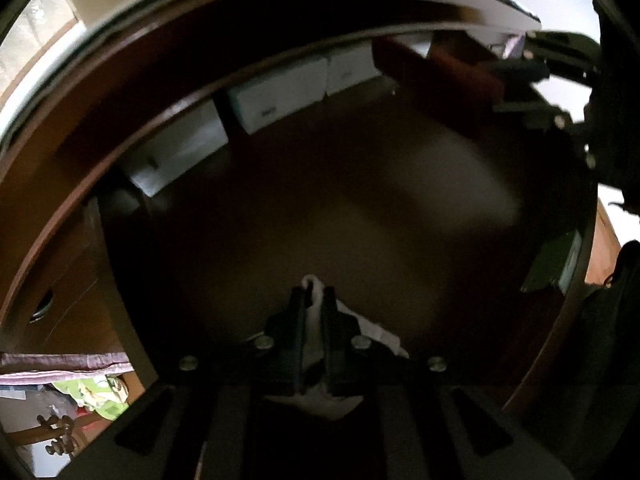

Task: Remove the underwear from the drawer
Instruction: 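Grasp grey underwear with the left tool while the right tool grasps a dark red sock, then lift the dark red sock toward the tray with the right tool while the left tool grasps grey underwear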

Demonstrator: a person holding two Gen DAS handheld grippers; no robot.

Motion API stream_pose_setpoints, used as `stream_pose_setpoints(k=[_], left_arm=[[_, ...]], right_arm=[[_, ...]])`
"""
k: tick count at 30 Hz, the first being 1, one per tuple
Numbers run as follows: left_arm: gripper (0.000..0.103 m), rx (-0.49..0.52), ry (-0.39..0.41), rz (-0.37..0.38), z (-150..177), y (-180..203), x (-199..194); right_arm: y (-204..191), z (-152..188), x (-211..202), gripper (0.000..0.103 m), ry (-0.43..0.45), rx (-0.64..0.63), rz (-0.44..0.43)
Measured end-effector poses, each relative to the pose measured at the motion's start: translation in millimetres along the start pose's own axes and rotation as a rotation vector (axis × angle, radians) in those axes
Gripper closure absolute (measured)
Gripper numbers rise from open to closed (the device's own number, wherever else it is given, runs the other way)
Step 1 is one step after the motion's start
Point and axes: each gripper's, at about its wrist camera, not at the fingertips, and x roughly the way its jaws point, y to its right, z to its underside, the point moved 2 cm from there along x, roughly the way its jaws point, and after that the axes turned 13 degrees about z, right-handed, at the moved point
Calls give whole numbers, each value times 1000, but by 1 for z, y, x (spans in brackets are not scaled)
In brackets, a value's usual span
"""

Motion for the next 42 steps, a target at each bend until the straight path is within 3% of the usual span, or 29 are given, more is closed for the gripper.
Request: stream_pose_setpoints(k=[6, 16, 42], left_arm=[[99, -21, 69, -1, 4, -16, -22], [99, -33, 157, -54, -18, -1, -15], [100, -56, 409, -129, -33, 27, -73]], right_arm=[[-2, 0, -2, 74, 9, 29, -6], [-3, -1, -4, 74, 20, 60, 0], [6, -14, -44, 74, 144, 154, 59]])
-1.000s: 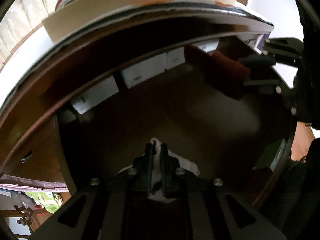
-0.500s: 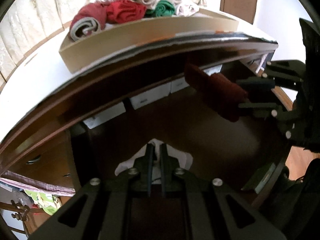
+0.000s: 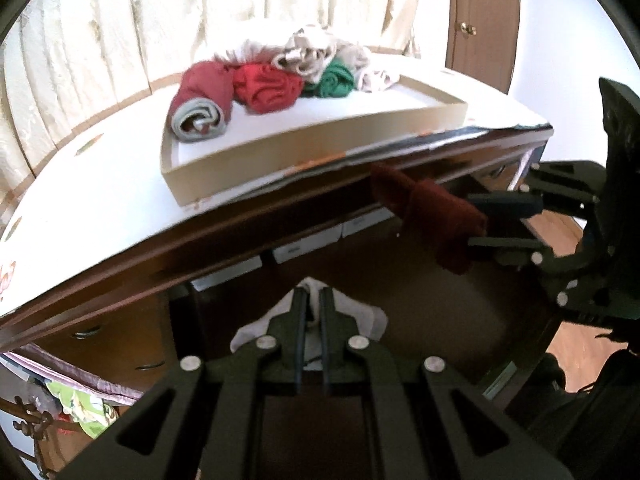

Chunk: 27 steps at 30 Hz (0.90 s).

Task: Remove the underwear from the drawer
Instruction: 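Lift the dark red sock toward the tray with the right tool while the left tool grasps grey underwear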

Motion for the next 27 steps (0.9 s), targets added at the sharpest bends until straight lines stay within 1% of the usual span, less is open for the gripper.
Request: stream_pose_setpoints(k=[4, 17, 27], left_arm=[[100, -6, 39, -19, -2, 0, -6], [100, -10, 135, -24, -11, 6, -25], [100, 2, 234, -44, -18, 12, -46]], right_arm=[[0, -1, -6, 74, 18, 10, 6], [4, -8, -20, 74, 70, 35, 23], [7, -15, -29, 74, 108, 50, 32]])
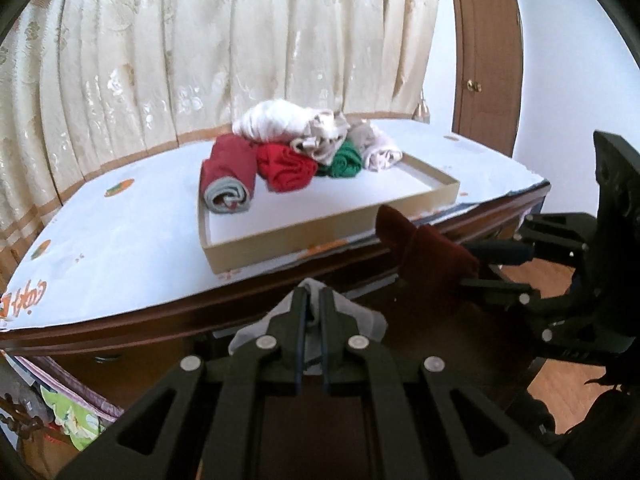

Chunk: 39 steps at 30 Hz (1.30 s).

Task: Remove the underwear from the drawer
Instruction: 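Lift the dark red sock toward the tray with the right tool while the left tool grasps grey underwear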

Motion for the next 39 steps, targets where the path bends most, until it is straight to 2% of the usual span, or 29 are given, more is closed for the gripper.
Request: stream_pose_setpoints(k=[24, 39], left_arm=[[100, 1, 180, -20, -55, 2, -23], [100, 16, 227, -16, -77, 8, -16]], right_arm=[[11, -28, -18, 74, 100, 34, 44], [23, -40, -26, 74, 134, 50, 85]])
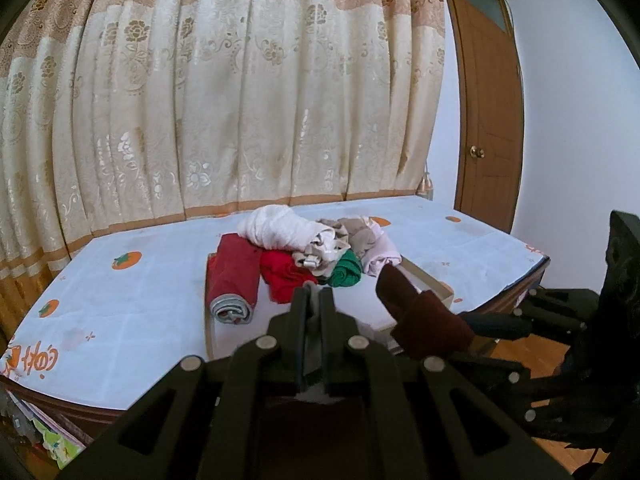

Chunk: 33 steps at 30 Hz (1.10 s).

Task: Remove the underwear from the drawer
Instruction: 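Lift the dark red sock toward the tray with the right tool while the left tool grasps grey underwear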

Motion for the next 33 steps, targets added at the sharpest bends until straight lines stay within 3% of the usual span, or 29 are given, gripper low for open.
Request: stream_pose_setpoints(k=[12, 17, 20, 25, 29, 32, 33], left_arm=[[101, 18, 18, 5, -17, -1, 10], [101, 23, -20, 10, -6, -3, 4], [98, 28, -125, 27, 23, -5, 5], [83, 18, -323, 53, 83, -10, 18], [82, 3, -533, 125, 136, -5, 42], [76, -31, -687, 188, 162, -1, 65], [68, -30, -728, 210, 168, 1, 72]], right_arm=[[12, -13, 1, 74, 31, 3, 29], [16, -11, 0, 74, 28, 13, 32], [16, -8, -3, 74, 23, 11, 34], [21, 2, 2, 74, -3, 31, 26], [19, 10, 8, 74, -23, 43, 8], [16, 13, 14, 74, -35, 46, -6], [15, 13, 15, 74, -36, 46, -10]])
